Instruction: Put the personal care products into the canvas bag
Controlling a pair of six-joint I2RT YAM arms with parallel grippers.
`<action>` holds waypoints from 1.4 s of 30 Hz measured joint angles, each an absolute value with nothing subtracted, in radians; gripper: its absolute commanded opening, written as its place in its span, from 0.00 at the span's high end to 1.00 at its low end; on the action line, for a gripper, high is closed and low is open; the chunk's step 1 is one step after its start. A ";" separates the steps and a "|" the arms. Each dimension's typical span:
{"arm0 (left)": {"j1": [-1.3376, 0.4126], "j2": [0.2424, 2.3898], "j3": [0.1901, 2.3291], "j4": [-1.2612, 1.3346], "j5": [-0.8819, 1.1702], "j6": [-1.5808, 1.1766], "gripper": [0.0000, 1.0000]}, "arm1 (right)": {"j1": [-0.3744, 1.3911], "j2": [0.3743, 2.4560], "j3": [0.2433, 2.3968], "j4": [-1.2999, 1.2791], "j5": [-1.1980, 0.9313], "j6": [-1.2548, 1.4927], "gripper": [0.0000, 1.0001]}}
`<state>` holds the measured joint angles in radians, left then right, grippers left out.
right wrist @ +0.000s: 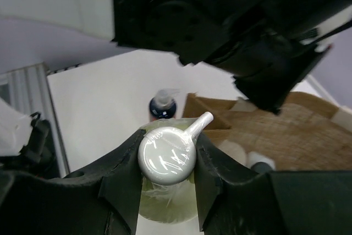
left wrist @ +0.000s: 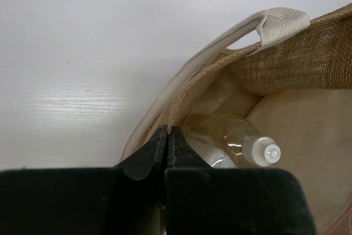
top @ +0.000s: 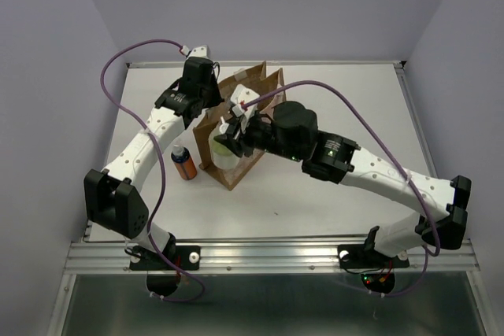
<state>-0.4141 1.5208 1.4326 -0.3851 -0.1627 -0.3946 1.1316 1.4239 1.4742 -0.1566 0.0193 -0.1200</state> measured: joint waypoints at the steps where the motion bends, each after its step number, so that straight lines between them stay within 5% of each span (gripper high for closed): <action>1: -0.415 1.520 1.433 -0.385 -0.163 -0.395 1.00 | 1.121 1.424 1.499 -0.167 0.039 -0.128 0.99; 16: -0.423 1.509 1.433 -0.394 -0.178 -0.396 1.00 | 0.894 1.659 1.858 -0.209 0.213 -0.196 0.99; 42: -0.433 1.476 1.416 -0.402 -0.181 -0.398 1.00 | 0.692 1.857 1.928 -0.216 0.266 -0.210 0.99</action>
<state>-0.4328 1.4757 1.4158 -0.4019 -0.1810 -0.3977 0.6922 1.8568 1.9278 -0.2161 0.2661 -0.2100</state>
